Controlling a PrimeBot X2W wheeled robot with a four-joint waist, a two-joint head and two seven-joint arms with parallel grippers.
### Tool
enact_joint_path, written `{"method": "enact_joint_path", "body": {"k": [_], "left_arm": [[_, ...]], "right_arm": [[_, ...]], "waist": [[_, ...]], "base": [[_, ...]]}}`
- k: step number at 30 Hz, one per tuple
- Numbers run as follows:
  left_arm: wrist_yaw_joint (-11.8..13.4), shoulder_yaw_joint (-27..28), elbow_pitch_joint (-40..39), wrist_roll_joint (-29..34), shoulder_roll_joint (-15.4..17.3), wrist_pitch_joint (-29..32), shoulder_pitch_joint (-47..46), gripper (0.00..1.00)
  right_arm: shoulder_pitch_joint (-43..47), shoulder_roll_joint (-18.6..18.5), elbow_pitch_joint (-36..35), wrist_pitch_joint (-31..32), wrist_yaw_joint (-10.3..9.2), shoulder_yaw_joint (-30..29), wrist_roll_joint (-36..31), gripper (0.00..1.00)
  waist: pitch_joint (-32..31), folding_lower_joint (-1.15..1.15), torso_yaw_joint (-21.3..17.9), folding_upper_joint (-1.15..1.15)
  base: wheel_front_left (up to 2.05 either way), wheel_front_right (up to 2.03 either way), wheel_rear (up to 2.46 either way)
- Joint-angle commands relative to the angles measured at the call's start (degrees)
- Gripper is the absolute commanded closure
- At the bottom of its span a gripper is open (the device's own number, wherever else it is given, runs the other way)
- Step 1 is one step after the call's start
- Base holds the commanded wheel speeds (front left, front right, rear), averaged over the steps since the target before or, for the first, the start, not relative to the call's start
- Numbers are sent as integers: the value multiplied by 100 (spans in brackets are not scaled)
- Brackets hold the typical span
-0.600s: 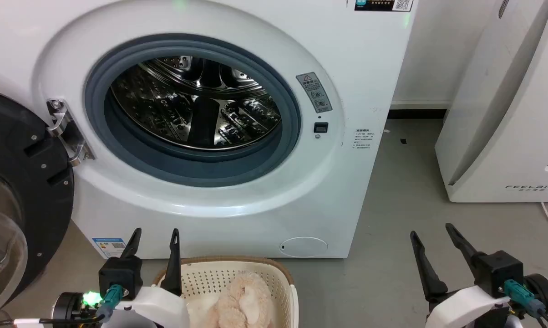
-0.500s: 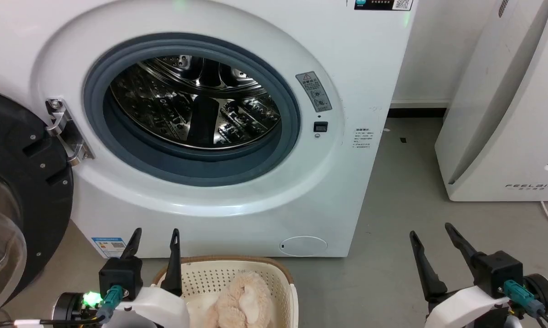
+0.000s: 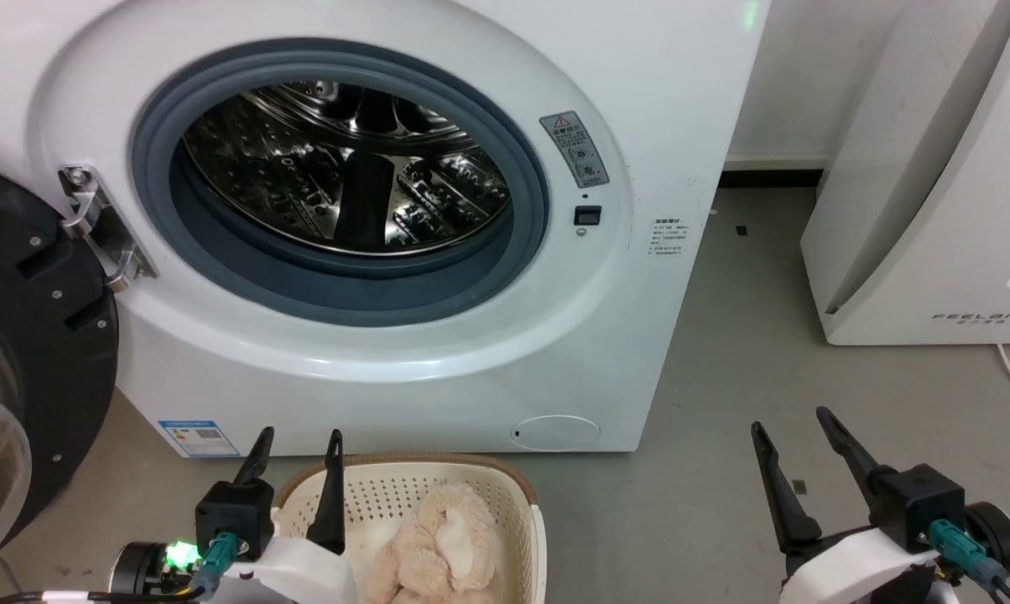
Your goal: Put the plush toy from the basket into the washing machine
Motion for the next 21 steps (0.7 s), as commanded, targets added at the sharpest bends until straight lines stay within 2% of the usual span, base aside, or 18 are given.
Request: {"method": "enact_joint_path", "body": {"k": [1, 21], "left_arm": [[-39, -11, 56, -40, 17, -62, -80, 0], [-187, -204, 881, -147, 155, -302, -651, 0]], "right_arm": [[-55, 0, -26, -64, -1, 17, 25, 0], [-228, -1, -179, -304, -2, 62, 72, 0]], "waist": [[53, 0, -9, 0], [718, 0, -154, 0]], "base": [[0, 0, 0], [0, 0, 0]]}}
